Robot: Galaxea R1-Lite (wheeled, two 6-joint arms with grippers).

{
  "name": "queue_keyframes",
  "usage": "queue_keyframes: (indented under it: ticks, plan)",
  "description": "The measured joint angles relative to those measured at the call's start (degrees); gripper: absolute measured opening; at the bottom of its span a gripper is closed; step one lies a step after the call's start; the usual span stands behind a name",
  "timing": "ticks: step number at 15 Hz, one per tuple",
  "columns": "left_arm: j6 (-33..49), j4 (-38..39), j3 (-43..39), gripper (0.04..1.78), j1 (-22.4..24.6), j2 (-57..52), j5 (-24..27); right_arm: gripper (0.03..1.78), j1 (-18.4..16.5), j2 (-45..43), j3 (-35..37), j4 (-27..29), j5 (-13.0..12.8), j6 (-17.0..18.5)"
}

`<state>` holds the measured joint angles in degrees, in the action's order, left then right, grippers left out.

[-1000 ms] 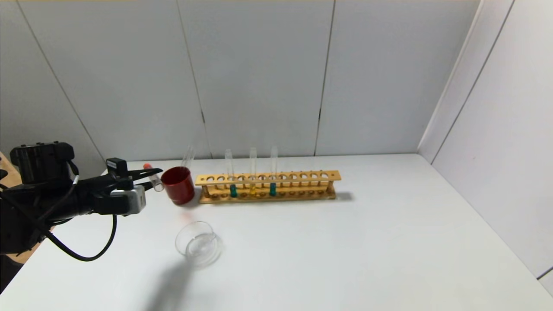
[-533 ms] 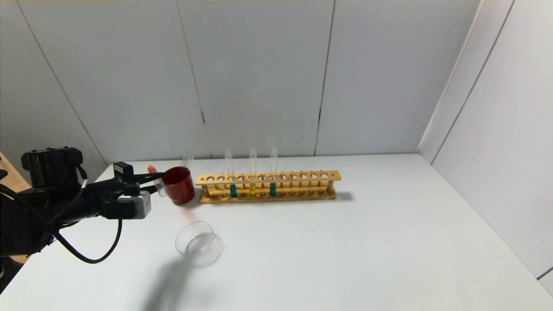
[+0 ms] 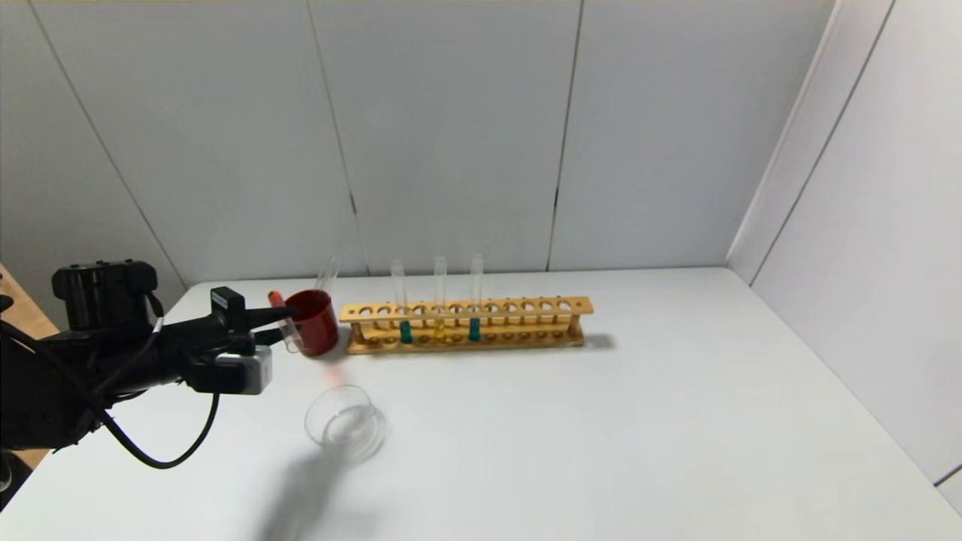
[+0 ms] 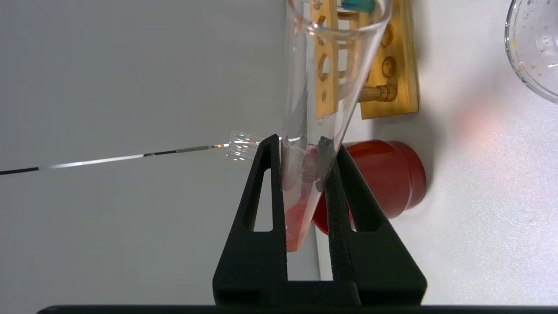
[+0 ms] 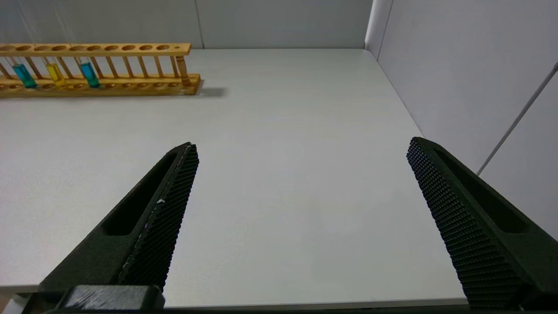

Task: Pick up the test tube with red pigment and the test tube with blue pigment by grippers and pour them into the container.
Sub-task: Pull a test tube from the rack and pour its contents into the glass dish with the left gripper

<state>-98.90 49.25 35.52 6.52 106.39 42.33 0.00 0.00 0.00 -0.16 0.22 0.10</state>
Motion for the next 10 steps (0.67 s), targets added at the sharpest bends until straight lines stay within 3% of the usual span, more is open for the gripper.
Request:
queue_keyframes:
  ticks: [10]
  plan:
    - [-5.95, -0.22, 0.57, 0.31, 0.65, 0.41, -0.27, 1.75, 0.0, 0.0, 0.0, 0.0, 0.0, 0.0]
